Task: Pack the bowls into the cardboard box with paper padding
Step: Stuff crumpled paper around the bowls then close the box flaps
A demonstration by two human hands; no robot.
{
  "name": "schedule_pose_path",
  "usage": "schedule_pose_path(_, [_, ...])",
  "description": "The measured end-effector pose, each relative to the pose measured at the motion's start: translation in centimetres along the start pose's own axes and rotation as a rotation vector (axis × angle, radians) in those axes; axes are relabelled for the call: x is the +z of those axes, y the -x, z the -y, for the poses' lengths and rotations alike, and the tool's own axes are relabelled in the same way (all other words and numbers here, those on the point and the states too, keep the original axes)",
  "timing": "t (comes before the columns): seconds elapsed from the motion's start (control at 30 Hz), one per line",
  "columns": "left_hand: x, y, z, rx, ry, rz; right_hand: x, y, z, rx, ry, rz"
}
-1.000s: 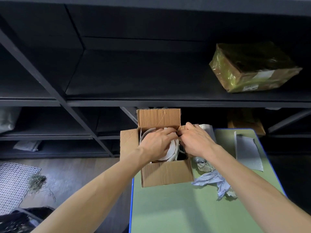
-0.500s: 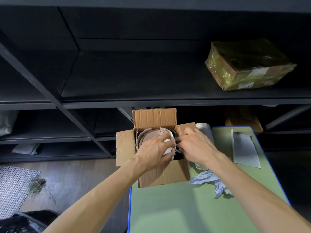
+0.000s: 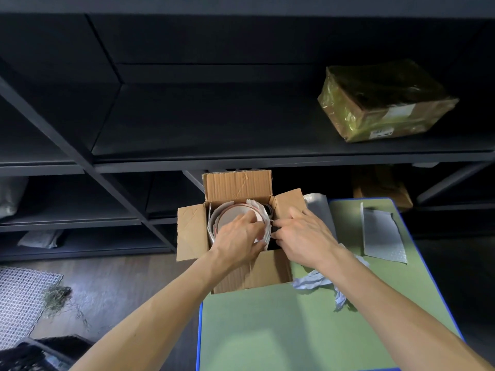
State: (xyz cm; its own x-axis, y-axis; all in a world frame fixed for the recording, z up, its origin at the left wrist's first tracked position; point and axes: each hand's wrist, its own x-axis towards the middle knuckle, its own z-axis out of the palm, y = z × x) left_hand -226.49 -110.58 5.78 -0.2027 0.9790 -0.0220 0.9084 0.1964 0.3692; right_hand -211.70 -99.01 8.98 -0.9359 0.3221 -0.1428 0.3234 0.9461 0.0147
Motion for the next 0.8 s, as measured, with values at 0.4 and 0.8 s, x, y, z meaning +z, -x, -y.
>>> schedule_pose_path(0.4, [-0.1,0.4,-5.5,0.041,0.116,-0.134,0.4,5.5,-3.4,0.110,-0.204,-0.172])
schedule_pose_path(0.8, [2.5,-1.9,-13.5,0.171,0.149,-0.110,3.4,11.9,-9.4,0.352,-0.353,-0.169])
